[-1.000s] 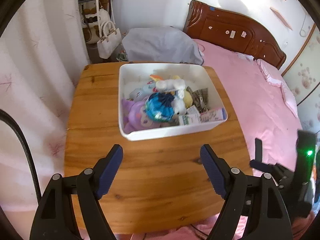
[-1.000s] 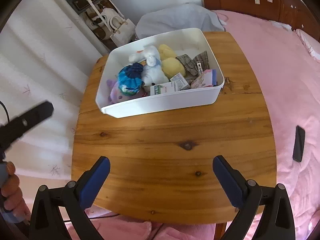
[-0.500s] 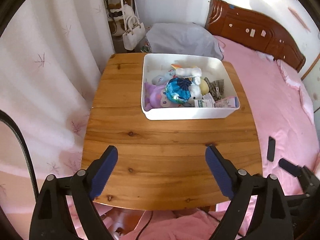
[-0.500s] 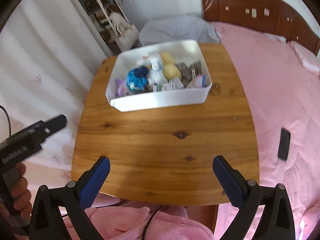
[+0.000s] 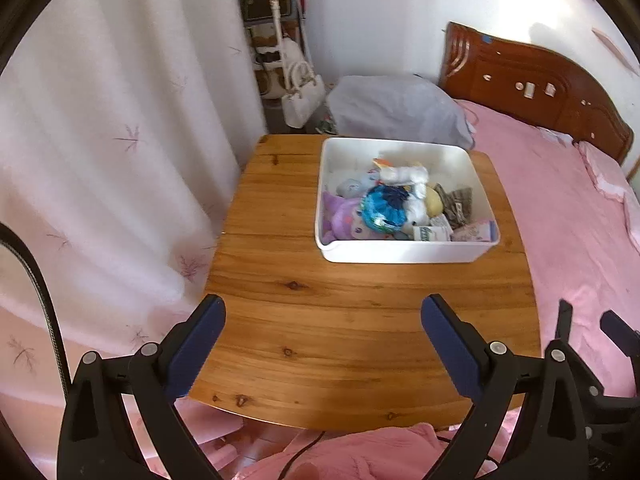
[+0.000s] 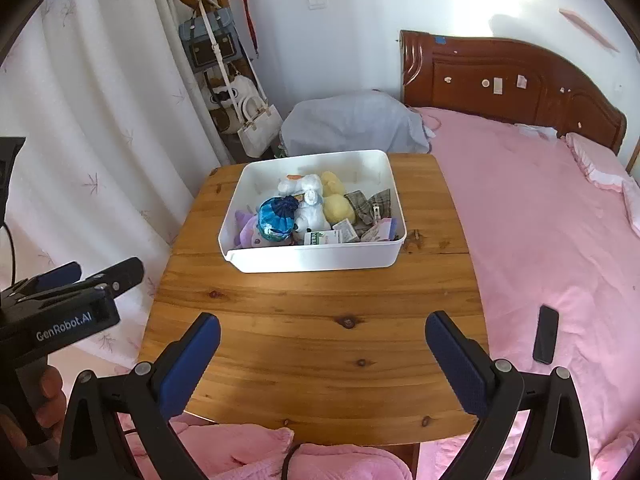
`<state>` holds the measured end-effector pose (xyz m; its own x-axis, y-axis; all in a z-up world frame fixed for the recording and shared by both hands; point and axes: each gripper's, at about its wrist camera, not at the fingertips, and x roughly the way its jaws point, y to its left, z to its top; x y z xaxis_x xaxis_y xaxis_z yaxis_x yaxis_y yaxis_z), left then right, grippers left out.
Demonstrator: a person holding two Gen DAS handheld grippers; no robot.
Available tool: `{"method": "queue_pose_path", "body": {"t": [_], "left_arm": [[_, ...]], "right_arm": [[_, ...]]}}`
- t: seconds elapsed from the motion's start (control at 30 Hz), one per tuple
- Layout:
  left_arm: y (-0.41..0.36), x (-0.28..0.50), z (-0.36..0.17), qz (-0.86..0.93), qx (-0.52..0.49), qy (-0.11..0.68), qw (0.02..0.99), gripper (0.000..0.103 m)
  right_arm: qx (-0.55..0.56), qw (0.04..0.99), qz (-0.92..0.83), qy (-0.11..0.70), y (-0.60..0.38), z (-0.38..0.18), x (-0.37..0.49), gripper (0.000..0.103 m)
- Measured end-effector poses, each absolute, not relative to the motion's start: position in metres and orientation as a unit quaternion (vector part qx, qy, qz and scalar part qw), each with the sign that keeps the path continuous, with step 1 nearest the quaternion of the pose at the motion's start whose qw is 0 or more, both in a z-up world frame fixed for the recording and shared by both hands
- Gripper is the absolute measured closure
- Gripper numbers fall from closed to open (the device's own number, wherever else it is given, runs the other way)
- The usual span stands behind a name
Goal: Organize objects
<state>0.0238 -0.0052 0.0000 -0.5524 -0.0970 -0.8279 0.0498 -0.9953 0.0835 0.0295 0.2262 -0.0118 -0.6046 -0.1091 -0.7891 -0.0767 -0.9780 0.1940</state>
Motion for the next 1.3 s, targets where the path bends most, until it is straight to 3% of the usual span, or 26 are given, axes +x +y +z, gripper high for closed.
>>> {"method": "queue_pose_path", "body": {"t": [1.3], "left_arm": [[0.016, 0.023, 0.013, -0.905, 0.421, -0.047, 0.031, 0.004]], "right_arm": [[0.462, 0.026, -0.882, -0.09, 0.224, -0.025, 0.003, 0.0]]}}
